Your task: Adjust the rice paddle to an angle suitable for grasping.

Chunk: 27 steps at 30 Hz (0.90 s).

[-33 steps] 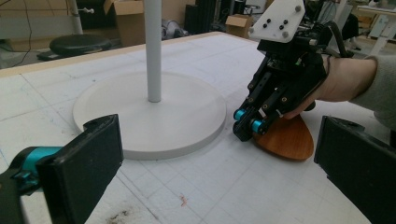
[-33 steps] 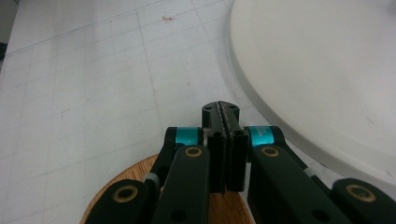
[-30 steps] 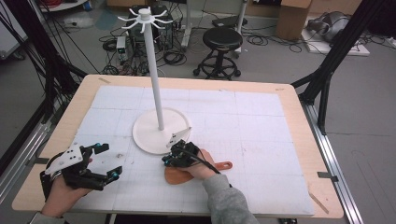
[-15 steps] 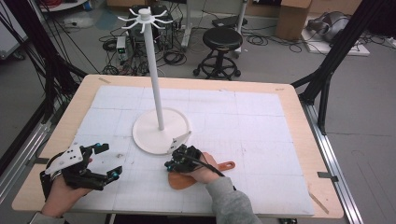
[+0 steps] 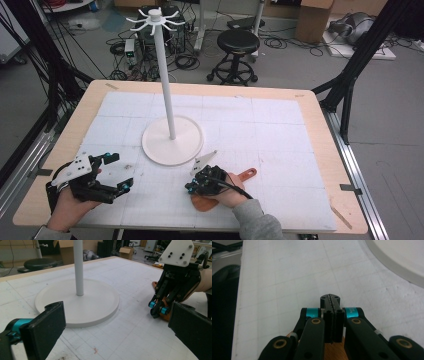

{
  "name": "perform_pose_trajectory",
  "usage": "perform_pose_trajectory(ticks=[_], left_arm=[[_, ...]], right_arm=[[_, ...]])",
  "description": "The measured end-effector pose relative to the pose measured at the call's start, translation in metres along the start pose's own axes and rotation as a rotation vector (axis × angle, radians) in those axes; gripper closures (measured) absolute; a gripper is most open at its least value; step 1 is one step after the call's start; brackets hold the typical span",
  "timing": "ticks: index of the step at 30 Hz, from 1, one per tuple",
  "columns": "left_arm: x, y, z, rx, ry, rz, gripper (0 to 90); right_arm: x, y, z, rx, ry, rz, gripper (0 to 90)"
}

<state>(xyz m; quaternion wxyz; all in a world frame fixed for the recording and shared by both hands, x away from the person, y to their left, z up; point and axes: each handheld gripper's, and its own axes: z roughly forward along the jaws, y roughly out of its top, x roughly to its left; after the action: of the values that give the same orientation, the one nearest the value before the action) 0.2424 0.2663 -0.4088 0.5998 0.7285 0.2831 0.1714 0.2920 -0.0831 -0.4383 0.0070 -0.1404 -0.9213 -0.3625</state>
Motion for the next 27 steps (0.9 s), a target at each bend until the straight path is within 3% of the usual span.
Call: perform_pose_trajectory(ticks=[9, 27], left_arm=[[0.002, 0.000, 0.001, -0.014, -0.019, -0.007, 1.8], [0.003, 0.002, 0.006, -0.015, -0.014, -0.012, 1.8]], right_arm=[[0.005, -0.012, -0.011, 0.002, -0.025, 0.005, 90.0], [0.014, -0.055, -0.045, -0.025, -0.018, 0.037, 90.0]])
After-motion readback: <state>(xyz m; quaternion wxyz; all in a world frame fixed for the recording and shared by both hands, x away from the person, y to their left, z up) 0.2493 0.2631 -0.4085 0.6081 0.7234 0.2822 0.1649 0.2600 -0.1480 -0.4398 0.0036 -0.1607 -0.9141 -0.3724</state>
